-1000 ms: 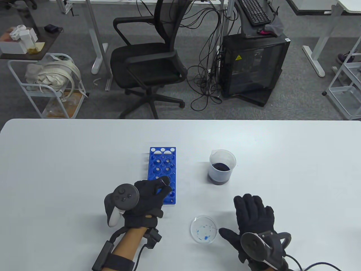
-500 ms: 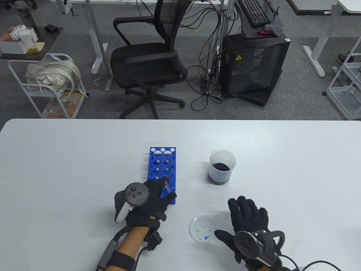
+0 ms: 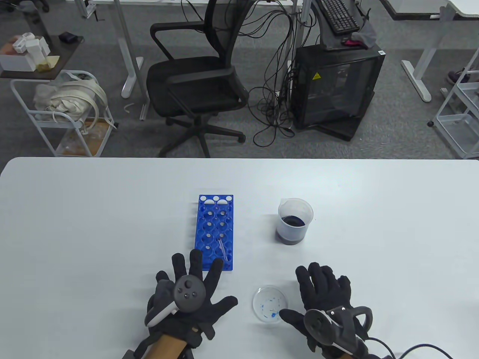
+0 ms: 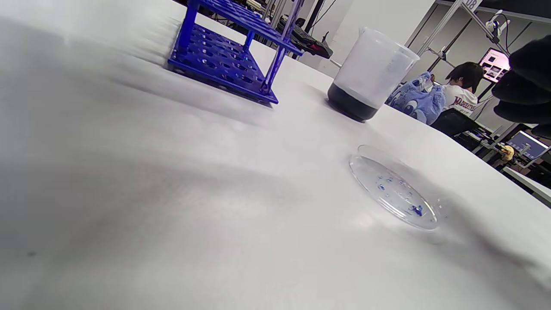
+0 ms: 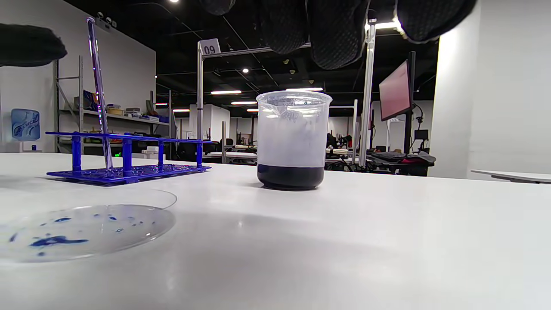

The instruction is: Dip glass rod and spread liquid on culture dish

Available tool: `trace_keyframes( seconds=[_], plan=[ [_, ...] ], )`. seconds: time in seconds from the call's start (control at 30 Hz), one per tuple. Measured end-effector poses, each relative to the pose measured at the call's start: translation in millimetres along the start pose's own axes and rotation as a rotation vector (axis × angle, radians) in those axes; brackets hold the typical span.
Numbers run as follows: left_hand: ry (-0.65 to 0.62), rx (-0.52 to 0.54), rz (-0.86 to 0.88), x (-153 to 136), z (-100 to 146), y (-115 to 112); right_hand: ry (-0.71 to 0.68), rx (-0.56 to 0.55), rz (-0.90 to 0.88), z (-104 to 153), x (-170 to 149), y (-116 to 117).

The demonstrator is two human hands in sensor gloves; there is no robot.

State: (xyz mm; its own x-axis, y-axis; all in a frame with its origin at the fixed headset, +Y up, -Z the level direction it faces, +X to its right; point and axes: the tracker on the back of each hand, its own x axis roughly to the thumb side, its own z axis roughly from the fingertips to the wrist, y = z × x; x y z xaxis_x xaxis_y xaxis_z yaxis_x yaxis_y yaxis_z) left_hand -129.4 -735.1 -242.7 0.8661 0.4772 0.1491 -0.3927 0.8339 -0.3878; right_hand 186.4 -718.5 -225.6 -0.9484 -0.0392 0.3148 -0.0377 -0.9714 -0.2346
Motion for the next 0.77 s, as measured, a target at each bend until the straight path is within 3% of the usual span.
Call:
trace_keyframes(
  seconds=[0.77],
  plan=[
    [-0.022,-0.061,0.014,4.5,-5.5,-5.6,-0.009,0.027,0.030,-0.8,5.8,4.7]
  ],
)
